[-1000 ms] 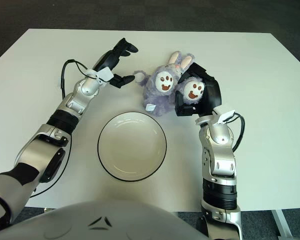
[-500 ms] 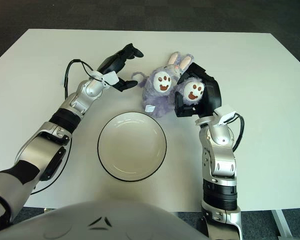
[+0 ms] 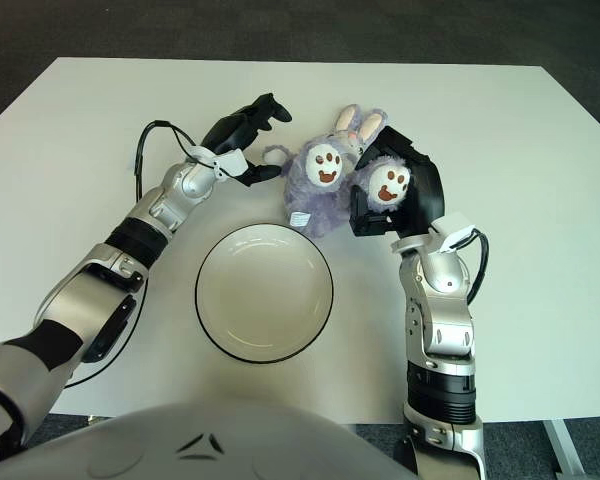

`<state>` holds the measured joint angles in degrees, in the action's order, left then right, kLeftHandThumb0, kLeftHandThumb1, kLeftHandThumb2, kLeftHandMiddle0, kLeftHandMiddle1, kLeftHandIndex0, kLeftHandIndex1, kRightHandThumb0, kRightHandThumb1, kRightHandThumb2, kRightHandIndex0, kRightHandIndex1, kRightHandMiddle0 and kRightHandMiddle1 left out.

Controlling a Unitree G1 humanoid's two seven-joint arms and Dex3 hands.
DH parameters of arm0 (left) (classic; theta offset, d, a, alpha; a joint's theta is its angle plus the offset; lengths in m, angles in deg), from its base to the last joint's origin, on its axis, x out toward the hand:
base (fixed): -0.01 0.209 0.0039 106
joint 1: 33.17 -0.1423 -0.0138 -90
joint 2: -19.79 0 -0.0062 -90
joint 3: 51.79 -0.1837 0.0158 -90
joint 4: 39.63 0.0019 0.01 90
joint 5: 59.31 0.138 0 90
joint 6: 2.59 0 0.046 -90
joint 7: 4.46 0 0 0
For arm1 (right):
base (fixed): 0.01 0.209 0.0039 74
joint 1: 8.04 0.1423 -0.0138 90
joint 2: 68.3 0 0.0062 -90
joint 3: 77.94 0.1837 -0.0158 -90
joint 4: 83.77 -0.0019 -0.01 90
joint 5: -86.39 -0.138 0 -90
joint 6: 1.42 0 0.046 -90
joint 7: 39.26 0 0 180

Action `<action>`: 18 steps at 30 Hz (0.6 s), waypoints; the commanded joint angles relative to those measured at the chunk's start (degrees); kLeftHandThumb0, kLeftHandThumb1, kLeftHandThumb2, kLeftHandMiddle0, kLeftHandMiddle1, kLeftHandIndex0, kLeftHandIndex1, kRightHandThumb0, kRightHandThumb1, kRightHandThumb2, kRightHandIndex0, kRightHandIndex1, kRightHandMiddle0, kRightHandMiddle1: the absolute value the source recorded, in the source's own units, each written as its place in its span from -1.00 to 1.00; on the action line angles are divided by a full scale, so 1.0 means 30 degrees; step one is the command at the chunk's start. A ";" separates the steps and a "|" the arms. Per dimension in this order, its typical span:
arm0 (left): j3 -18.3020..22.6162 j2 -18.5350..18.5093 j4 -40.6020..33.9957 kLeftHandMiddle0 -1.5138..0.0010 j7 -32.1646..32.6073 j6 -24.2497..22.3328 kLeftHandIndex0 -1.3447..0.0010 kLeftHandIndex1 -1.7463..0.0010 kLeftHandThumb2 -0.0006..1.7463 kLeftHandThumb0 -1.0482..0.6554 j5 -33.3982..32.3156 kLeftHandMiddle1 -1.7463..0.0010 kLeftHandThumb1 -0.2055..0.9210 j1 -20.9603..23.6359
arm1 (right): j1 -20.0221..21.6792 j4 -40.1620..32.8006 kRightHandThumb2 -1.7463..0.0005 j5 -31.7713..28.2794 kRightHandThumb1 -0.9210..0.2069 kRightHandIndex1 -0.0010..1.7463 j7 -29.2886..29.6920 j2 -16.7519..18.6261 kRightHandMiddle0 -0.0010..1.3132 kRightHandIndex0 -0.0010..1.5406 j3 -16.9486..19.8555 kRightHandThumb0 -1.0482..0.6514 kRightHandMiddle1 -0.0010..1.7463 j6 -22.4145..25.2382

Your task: Put the doll into the plate.

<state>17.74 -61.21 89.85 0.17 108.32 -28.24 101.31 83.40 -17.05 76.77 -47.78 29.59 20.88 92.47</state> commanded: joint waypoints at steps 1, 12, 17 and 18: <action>-0.0160 -0.0097 0.0053 0.18 0.0466 0.0061 0.54 -0.81 0.14 0.27 0.0351 -0.71 0.22 0.0302 | -0.0076 -0.0301 -0.74 -0.0205 0.48 0.91 -0.0043 -0.0154 0.07 -0.08 0.0150 0.22 0.89 -0.0076; 0.0110 0.0296 -0.0658 0.19 0.1397 -0.1188 0.13 -0.96 0.65 0.22 0.0430 -0.97 -0.29 -0.0209 | -0.0088 -0.0262 -0.74 -0.0016 0.48 0.92 0.0042 -0.0166 0.07 -0.08 0.0138 0.22 0.90 -0.0319; 0.0111 0.0359 -0.0837 0.17 0.1813 -0.1395 0.08 -0.97 0.72 0.22 0.0416 -1.00 -0.37 -0.0367 | -0.0132 -0.0328 -0.75 0.0088 0.48 0.92 0.0120 -0.0200 0.07 -0.08 0.0135 0.22 0.90 -0.0156; 0.0115 0.0368 -0.0867 0.17 0.1862 -0.1438 0.07 -0.97 0.72 0.22 0.0403 -1.00 -0.37 -0.0389 | -0.0134 -0.0333 -0.75 0.0169 0.48 0.92 0.0167 -0.0212 0.07 -0.08 0.0133 0.22 0.90 -0.0143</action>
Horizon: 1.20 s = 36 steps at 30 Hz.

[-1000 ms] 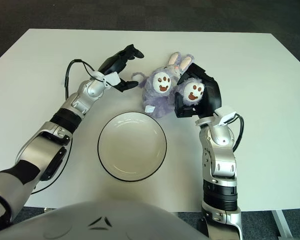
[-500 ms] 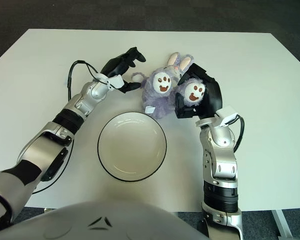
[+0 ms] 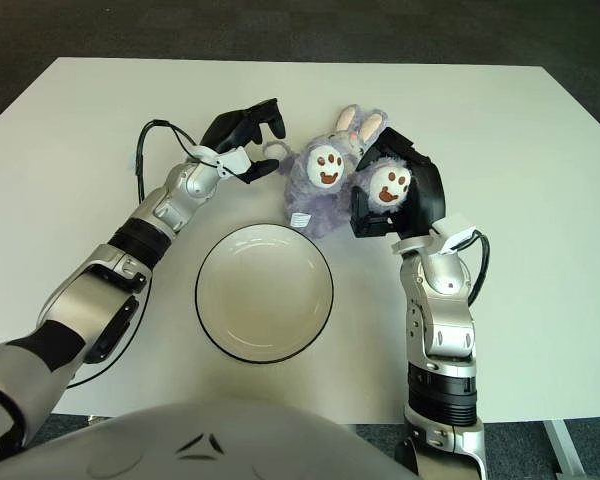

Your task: Put the doll into the plate.

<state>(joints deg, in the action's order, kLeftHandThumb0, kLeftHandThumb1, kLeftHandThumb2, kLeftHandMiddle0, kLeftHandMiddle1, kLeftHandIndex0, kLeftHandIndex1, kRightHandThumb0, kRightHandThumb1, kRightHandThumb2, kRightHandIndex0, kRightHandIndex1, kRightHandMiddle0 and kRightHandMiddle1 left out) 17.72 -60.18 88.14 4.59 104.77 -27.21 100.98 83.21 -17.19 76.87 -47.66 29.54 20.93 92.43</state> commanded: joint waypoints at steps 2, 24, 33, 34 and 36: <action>0.0115 0.0030 -0.0359 0.16 0.0446 -0.0318 0.05 -0.97 0.74 0.22 0.0039 -0.99 -0.40 -0.0312 | -0.0080 -0.0307 -0.75 0.0224 0.48 0.92 0.0179 -0.0206 0.07 -0.08 0.0114 0.22 0.90 -0.0112; 0.0013 -0.0202 -0.1219 -0.49 0.1172 -0.1203 -0.23 -0.59 0.29 -0.22 0.0535 -0.99 -0.16 -0.0746 | 0.0099 -0.0341 -0.76 0.0285 0.50 0.92 0.0550 -0.0149 0.08 -0.08 0.0172 0.22 0.90 0.0499; -0.0013 -0.0284 -0.1434 -0.64 0.1188 -0.1324 -0.29 -0.49 0.15 -0.33 0.0604 -1.00 -0.06 -0.0848 | 0.0304 -0.0500 -0.76 0.0690 0.50 0.92 0.0843 -0.0316 0.08 -0.08 0.0122 0.22 0.90 0.1193; -0.0007 -0.0305 -0.1484 -0.64 0.1148 -0.1356 -0.29 -0.49 0.15 -0.34 0.0594 -1.00 -0.06 -0.0878 | 0.0297 -0.0526 -0.76 0.0698 0.50 0.92 0.0845 -0.0322 0.08 -0.08 0.0118 0.22 0.90 0.1250; -0.0012 -0.0316 -0.1551 -0.64 0.1065 -0.1451 -0.29 -0.48 0.15 -0.34 0.0580 -1.00 -0.06 -0.0908 | 0.0304 -0.0546 -0.76 0.0691 0.50 0.92 0.0840 -0.0348 0.08 -0.08 0.0137 0.22 0.90 0.1351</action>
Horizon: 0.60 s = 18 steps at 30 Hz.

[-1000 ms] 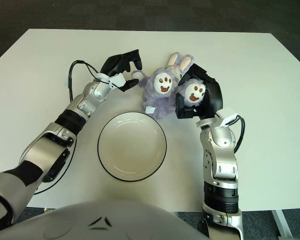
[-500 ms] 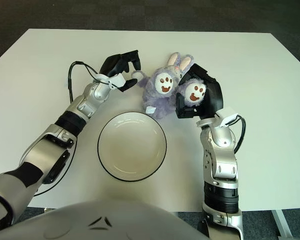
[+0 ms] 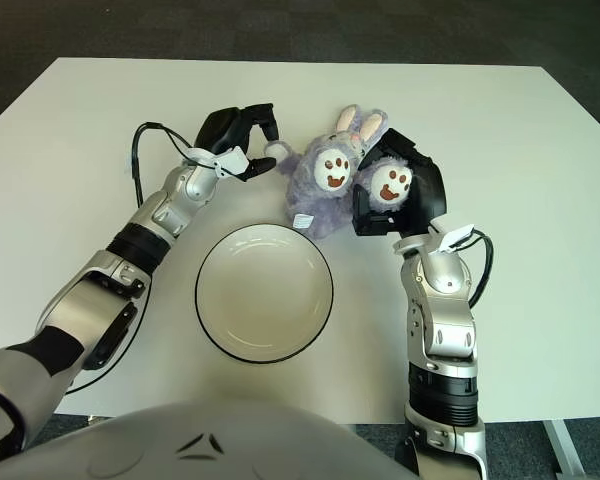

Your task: Put the doll into the plate.

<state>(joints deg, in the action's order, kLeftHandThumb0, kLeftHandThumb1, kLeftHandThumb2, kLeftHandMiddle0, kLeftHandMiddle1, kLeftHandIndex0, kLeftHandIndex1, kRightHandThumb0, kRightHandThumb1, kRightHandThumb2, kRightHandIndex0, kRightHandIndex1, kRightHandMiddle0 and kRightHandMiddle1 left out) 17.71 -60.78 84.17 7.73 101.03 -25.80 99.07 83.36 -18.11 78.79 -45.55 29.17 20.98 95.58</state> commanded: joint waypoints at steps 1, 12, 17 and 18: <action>-0.0013 -0.0120 -0.0265 -0.64 -0.0023 -0.0254 -0.30 -0.48 0.15 -0.34 0.0103 -1.00 -0.06 -0.0286 | 0.0259 -0.0256 -0.76 0.0052 0.50 0.92 0.0138 -0.0234 0.08 -0.08 0.0125 0.22 0.90 0.0347; -0.0037 -0.0300 -0.0974 -0.65 -0.1155 -0.0508 -0.30 -0.48 0.15 -0.34 -0.0267 -1.00 -0.07 -0.0578 | 0.0331 -0.0473 -0.77 0.0171 0.51 0.93 0.0284 -0.0264 0.08 -0.08 0.0057 0.22 0.91 0.0861; -0.0070 -0.0401 -0.1469 -0.60 -0.1832 -0.0517 -0.17 -0.50 -0.05 -0.30 -0.0367 -1.00 0.18 -0.0756 | 0.0349 -0.0471 -0.77 0.0228 0.50 0.93 0.0340 -0.0223 0.08 -0.08 0.0042 0.22 0.91 0.0803; -0.0092 -0.0427 -0.1540 -0.56 -0.1911 -0.0519 -0.10 -0.51 -0.16 -0.27 -0.0339 -1.00 0.32 -0.0775 | 0.0349 -0.0465 -0.77 0.0212 0.50 0.93 0.0330 -0.0217 0.08 -0.08 0.0044 0.22 0.91 0.0784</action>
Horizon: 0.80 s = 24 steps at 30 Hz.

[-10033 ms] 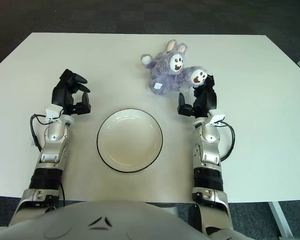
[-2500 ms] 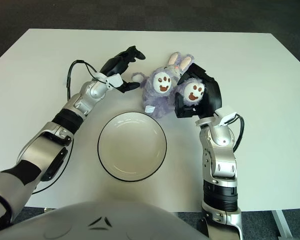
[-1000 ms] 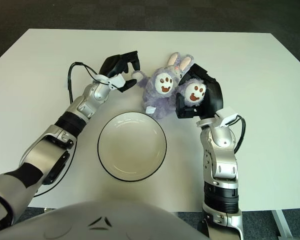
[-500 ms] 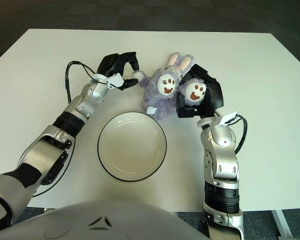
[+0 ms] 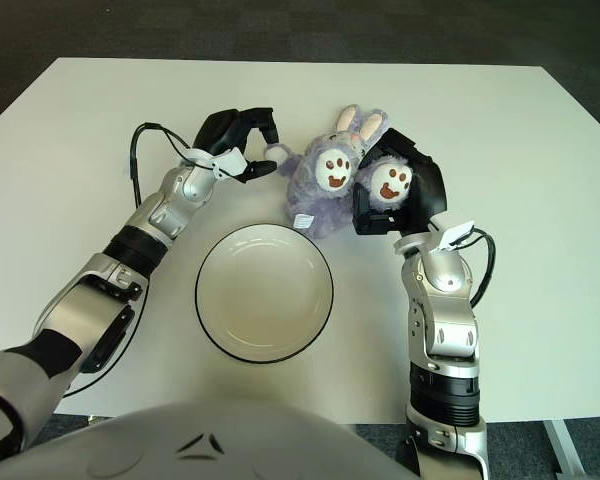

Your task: Put the doll into the plate.

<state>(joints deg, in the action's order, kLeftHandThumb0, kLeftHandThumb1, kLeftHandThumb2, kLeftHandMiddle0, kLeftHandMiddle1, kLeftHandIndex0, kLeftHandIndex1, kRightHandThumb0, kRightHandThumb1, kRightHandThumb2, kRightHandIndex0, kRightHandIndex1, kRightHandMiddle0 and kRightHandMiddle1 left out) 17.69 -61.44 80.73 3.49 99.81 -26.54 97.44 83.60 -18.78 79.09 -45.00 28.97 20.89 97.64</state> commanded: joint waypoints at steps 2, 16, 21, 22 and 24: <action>-0.0206 -0.0321 -0.0472 -0.45 -0.0695 -0.0048 0.08 -0.49 -0.20 -0.27 0.0048 -1.00 0.33 -0.0219 | 0.0272 -0.0232 -0.77 0.0019 0.50 0.93 0.0102 -0.0133 0.07 -0.08 0.0083 0.22 0.91 0.0072; -0.1152 -0.0541 0.0641 0.77 -0.1378 0.0880 0.99 -0.37 0.17 -0.44 0.0620 -0.43 -0.18 0.0416 | 0.0324 -0.0132 -0.77 -0.0111 0.50 0.93 -0.0054 -0.0201 0.07 -0.08 0.0099 0.22 0.91 -0.0081; -0.1281 -0.0280 0.1397 0.83 -0.1158 0.1199 1.00 -0.30 0.14 -0.49 0.0578 -0.41 -0.16 0.0597 | 0.0321 -0.0137 -0.77 -0.0176 0.50 0.93 -0.0127 -0.0189 0.07 -0.08 0.0060 0.22 0.91 -0.0122; -0.1283 -0.0254 0.1491 0.84 -0.1128 0.1256 1.00 -0.29 0.14 -0.50 0.0567 -0.41 -0.15 0.0618 | 0.0322 -0.0135 -0.77 -0.0178 0.50 0.93 -0.0131 -0.0178 0.07 -0.08 0.0049 0.22 0.91 -0.0145; -0.1271 -0.0182 0.1660 0.85 -0.1122 0.1342 1.00 -0.27 0.12 -0.51 0.0531 -0.41 -0.14 0.0664 | 0.0332 -0.0094 -0.77 -0.0200 0.50 0.93 -0.0152 -0.0150 0.07 -0.08 0.0049 0.22 0.91 -0.0273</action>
<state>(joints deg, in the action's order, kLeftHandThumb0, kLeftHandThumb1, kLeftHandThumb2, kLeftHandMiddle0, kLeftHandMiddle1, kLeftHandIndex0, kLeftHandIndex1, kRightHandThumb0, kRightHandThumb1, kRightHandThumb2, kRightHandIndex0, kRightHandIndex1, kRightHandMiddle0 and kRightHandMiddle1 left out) 14.25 -62.18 84.61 -0.11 102.98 -25.06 98.03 83.98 -18.77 78.78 -45.22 28.88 20.85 97.60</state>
